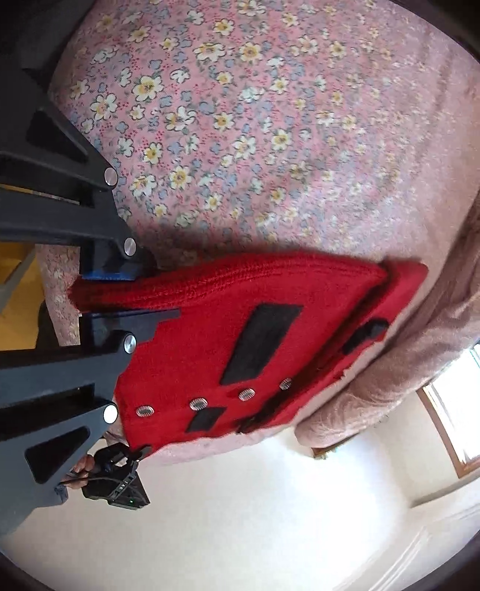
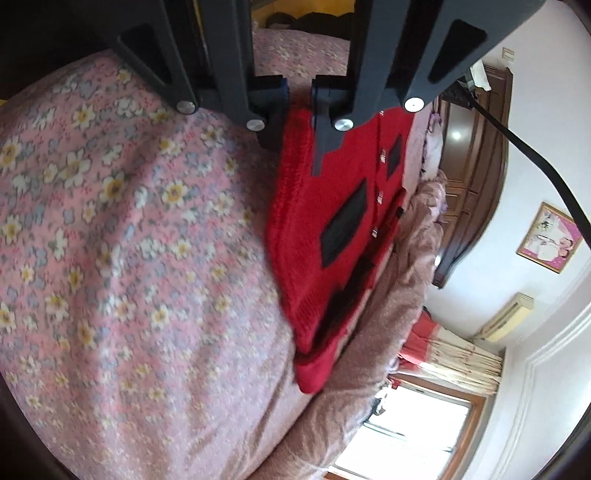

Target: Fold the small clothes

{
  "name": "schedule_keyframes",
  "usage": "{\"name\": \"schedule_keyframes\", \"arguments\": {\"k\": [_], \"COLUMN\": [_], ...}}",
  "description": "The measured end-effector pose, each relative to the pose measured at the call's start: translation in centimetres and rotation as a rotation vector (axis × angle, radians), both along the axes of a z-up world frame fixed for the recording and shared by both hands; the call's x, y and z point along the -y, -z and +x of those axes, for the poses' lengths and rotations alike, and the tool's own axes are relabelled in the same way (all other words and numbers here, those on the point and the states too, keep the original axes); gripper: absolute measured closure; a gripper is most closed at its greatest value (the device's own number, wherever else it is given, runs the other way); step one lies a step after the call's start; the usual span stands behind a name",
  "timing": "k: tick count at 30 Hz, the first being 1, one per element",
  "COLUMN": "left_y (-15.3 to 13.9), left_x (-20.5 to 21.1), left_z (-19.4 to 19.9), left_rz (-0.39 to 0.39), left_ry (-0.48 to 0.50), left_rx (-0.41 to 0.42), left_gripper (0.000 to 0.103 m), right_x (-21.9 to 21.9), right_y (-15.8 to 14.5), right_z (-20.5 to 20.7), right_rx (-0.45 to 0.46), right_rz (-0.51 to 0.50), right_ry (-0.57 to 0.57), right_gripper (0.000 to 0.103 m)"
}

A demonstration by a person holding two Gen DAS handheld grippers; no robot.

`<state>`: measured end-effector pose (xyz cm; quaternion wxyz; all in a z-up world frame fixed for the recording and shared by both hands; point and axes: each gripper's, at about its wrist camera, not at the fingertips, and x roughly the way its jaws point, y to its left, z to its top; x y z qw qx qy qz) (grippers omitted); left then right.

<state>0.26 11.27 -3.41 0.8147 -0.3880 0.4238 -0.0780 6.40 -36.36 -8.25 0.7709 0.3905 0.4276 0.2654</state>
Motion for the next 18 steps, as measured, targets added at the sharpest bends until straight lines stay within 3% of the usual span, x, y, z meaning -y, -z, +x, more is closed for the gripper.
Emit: {"name": "schedule_keyframes", "arguments": {"k": [8, 12, 18], "left_y": [-2.4, -3.9, -7.3], "left_x": [-1.4, -1.8, -3.6], "left_z": [0.5, 2.6, 8.3], "left_rz": [-0.066, -0.059, -0.039], "left_ry": [-0.012, 0.007, 0.003], "left_rx": [0.118, 0.157, 0.163], "left_gripper": [0.1, 0.1, 0.1], "right_x": [-0.4, -1.4, -3.0], "right_y": [-2.6, -4.6, -8.5], "right_z": [2.0, 4.2, 9.5], "right_rx": [0.099, 0.182, 0.246], "right_rz": [0.071, 0.071, 0.163], "right_ry": [-0.017, -0.034, -0.033], "right_gripper": [0.095, 0.095, 0.096]}}
